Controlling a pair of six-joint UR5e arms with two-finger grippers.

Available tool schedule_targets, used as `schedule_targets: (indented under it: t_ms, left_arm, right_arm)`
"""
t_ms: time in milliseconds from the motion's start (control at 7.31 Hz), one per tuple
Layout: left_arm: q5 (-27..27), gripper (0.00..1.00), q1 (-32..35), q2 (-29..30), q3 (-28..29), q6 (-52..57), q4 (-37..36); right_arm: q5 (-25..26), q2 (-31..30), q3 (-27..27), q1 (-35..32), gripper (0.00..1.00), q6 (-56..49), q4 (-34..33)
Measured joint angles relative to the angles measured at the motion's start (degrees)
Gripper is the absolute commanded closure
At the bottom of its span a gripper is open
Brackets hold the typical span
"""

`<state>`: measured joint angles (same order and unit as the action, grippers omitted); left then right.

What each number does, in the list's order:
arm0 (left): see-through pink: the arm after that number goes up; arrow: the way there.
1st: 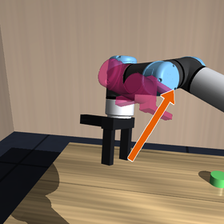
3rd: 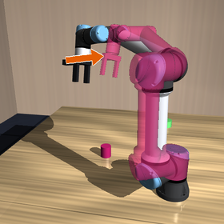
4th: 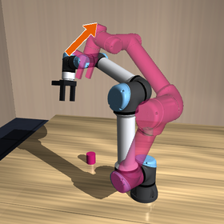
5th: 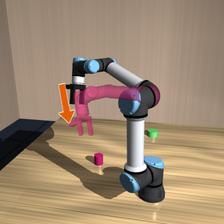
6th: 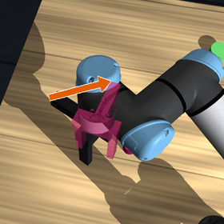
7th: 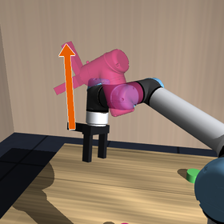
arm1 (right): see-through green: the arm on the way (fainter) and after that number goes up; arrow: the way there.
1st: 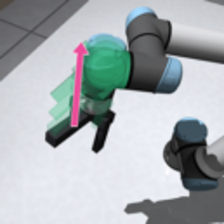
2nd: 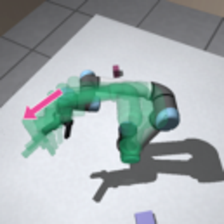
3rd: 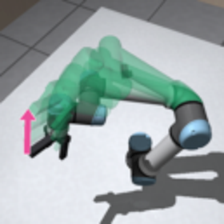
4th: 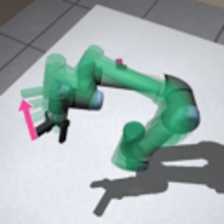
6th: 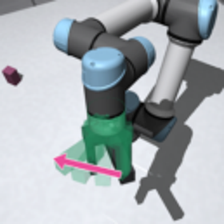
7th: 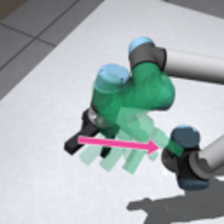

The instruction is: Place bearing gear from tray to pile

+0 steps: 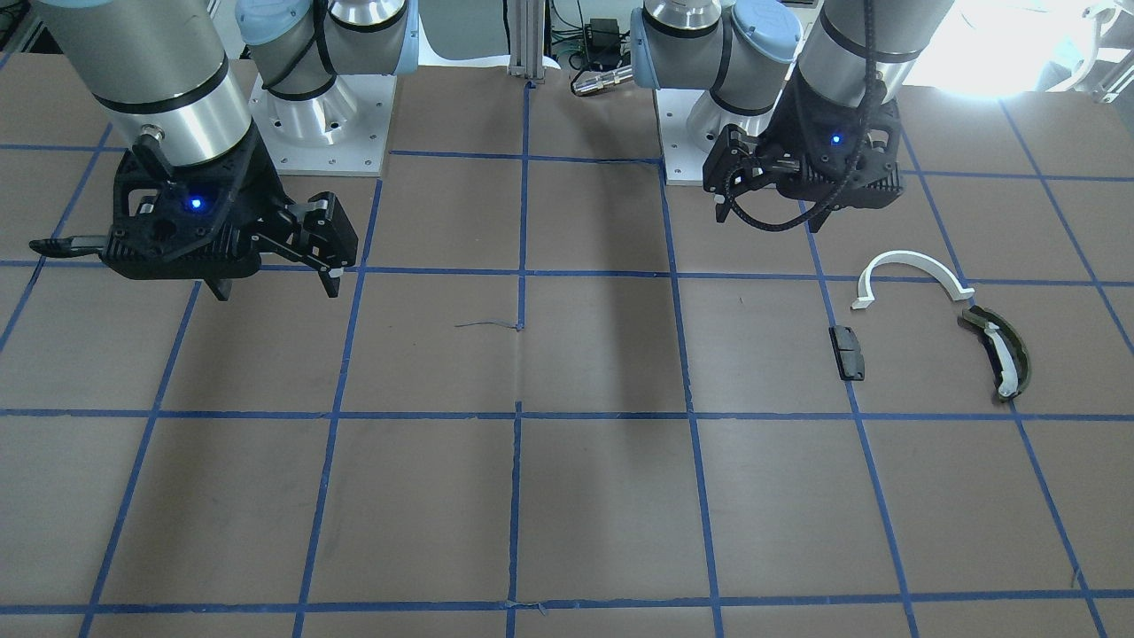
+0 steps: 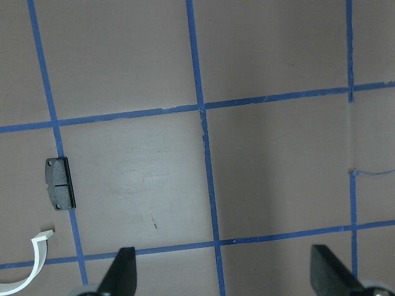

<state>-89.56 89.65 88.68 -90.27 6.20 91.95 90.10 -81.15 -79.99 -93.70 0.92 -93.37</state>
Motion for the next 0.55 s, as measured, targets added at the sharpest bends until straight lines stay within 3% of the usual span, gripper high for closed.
schedule_targets:
  t_ms: [547]
  left_arm:
    - [-0.5,0.00,0.0,0.0,0.3,0.2,-0.2]
  right_arm:
    - [-0.2,0.2,-0.1,0.0,0.00,0.0,0.0]
